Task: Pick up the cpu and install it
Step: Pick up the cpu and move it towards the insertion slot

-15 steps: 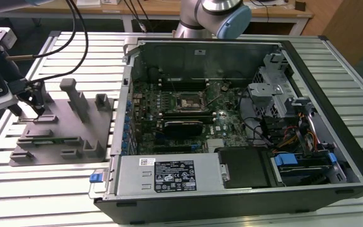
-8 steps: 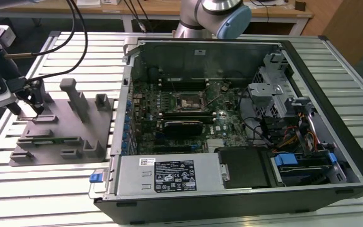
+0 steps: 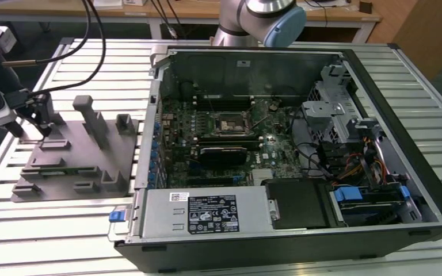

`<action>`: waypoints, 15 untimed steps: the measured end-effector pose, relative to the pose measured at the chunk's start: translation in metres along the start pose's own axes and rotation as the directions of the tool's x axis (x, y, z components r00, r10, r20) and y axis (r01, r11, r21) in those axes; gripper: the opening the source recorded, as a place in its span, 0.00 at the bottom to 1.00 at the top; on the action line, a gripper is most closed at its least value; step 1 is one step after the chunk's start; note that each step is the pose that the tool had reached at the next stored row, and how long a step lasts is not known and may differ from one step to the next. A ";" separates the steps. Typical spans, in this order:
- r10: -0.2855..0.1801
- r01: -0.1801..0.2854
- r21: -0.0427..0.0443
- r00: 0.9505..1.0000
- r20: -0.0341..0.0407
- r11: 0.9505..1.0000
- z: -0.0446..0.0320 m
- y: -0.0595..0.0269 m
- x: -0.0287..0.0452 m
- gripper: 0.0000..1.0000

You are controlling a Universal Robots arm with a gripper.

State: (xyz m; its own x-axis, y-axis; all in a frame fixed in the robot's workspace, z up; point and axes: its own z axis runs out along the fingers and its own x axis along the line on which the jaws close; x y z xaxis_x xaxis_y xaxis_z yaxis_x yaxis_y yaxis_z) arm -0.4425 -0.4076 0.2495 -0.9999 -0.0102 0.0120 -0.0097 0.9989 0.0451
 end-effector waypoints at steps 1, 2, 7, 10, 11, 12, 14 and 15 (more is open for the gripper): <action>0.000 0.000 0.000 1.000 0.000 1.000 -0.0009 0.0000 0.0000 0.53; 0.000 0.000 0.000 1.000 0.000 1.000 -0.0018 0.0001 0.0000 0.53; 0.000 0.000 0.000 1.000 0.000 1.000 -0.0062 0.0003 0.0001 0.53; 0.000 0.000 0.000 1.000 0.000 1.000 -0.0085 0.0004 0.0001 0.53; 0.000 0.000 0.000 1.000 0.000 1.000 -0.0093 0.0004 0.0001 0.53; 0.000 0.000 0.000 1.000 0.000 1.000 -0.0101 0.0005 0.0001 0.53; 0.000 0.000 0.000 1.000 0.000 1.000 -0.0115 0.0005 0.0001 0.53; 0.000 0.000 0.000 1.000 0.000 1.000 -0.0121 0.0006 0.0001 0.53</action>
State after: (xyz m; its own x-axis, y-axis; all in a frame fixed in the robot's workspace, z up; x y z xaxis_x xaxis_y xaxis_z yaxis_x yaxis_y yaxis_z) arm -0.4425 -0.4076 0.2617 -0.9999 -0.0102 0.0120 -0.0097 0.9989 0.0451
